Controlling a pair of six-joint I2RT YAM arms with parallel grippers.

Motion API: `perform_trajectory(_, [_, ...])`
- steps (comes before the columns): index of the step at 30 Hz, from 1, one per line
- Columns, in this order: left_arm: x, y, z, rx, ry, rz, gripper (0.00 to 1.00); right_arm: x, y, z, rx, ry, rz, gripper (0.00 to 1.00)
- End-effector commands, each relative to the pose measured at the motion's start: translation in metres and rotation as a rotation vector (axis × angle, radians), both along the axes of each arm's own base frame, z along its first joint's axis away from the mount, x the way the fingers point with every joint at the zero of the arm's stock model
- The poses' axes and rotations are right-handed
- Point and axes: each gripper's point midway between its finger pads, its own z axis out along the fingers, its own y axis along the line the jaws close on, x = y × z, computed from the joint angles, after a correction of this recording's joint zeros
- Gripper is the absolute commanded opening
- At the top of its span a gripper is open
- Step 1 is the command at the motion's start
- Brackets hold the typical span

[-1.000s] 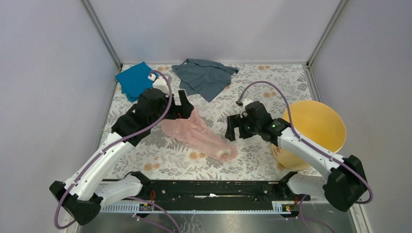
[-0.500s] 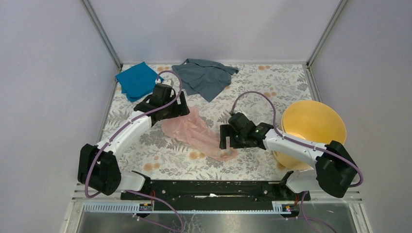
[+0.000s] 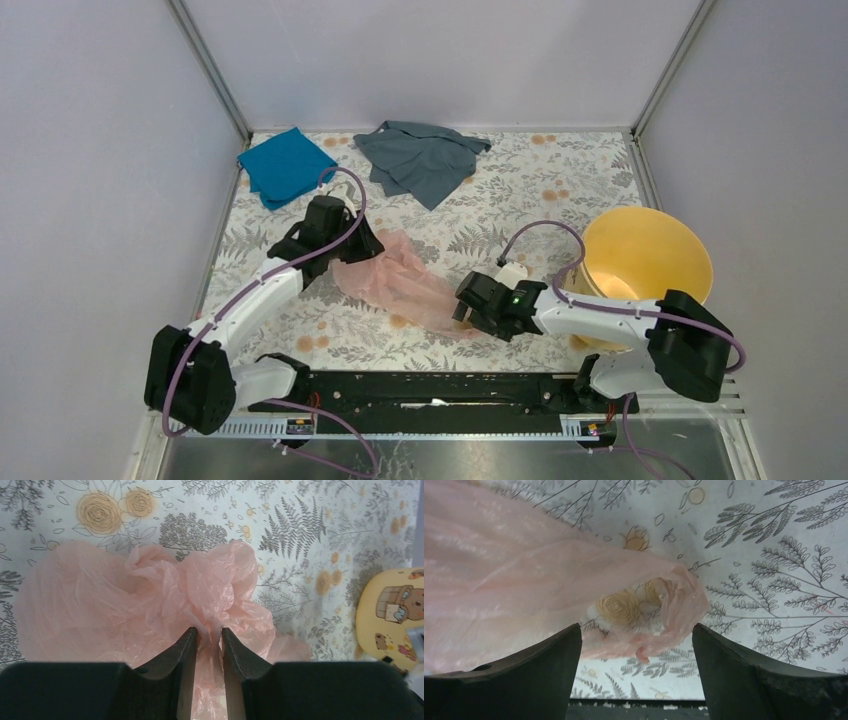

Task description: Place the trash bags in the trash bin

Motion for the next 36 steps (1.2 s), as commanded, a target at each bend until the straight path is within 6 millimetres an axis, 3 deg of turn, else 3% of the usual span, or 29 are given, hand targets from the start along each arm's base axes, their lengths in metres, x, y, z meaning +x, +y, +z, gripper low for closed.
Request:
perform_trajectory(1, [-0.004, -0.012, 0.021, -0.093, -0.067, -0.048, 0.27, 0.014, -0.011, -0.014, -0.056, -0.048, -0.138, 0.86])
perform_trajectory(4, [-0.011, -0.016, 0.031, -0.126, -0.098, -0.083, 0.23, 0.015, -0.01, -0.026, -0.07, -0.041, -0.159, 0.82])
perform_trajectory(6, [-0.018, -0.021, 0.044, -0.157, -0.147, -0.132, 0.22, 0.017, -0.013, -0.033, -0.096, -0.045, -0.177, 0.72])
perform_trajectory(9, [-0.038, -0.04, 0.075, -0.211, -0.251, -0.281, 0.23, 0.026, -0.022, -0.035, -0.173, -0.09, -0.185, 0.5])
perform_trajectory(11, [-0.051, -0.048, 0.089, -0.172, -0.309, -0.316, 0.25, 0.037, -0.025, -0.022, -0.226, -0.15, -0.16, 0.33])
perform_trajectory(12, [-0.056, -0.048, 0.089, -0.128, -0.31, -0.302, 0.28, 0.043, -0.027, -0.012, -0.251, -0.186, -0.143, 0.23])
perform_trajectory(14, [-0.06, -0.043, 0.074, -0.052, -0.247, -0.254, 0.53, 0.055, -0.027, 0.01, -0.286, -0.263, -0.075, 0.08])
perform_trajectory(16, [-0.066, -0.042, 0.057, -0.036, -0.166, -0.245, 0.64, 0.061, -0.032, 0.026, -0.339, -0.321, 0.025, 0.0])
perform_trajectory(19, [-0.071, -0.044, 0.057, -0.066, -0.145, -0.245, 0.74, 0.063, -0.031, 0.039, -0.369, -0.381, 0.193, 0.0])
perform_trajectory(22, [-0.064, -0.035, 0.082, -0.087, -0.197, -0.185, 0.81, 0.058, -0.029, 0.04, -0.351, -0.422, 0.345, 0.0])
perform_trajectory(26, [-0.05, -0.008, 0.106, -0.124, -0.216, -0.059, 0.83, 0.054, -0.023, 0.044, -0.294, -0.489, 0.439, 0.04])
perform_trajectory(32, [-0.041, 0.041, 0.085, -0.114, -0.121, 0.168, 0.81, 0.054, -0.022, 0.044, -0.29, -0.491, 0.453, 0.0])
perform_trajectory(36, [-0.042, 0.043, 0.081, -0.201, -0.089, 0.186, 0.82, 0.053, -0.021, 0.043, -0.287, -0.489, 0.464, 0.0])
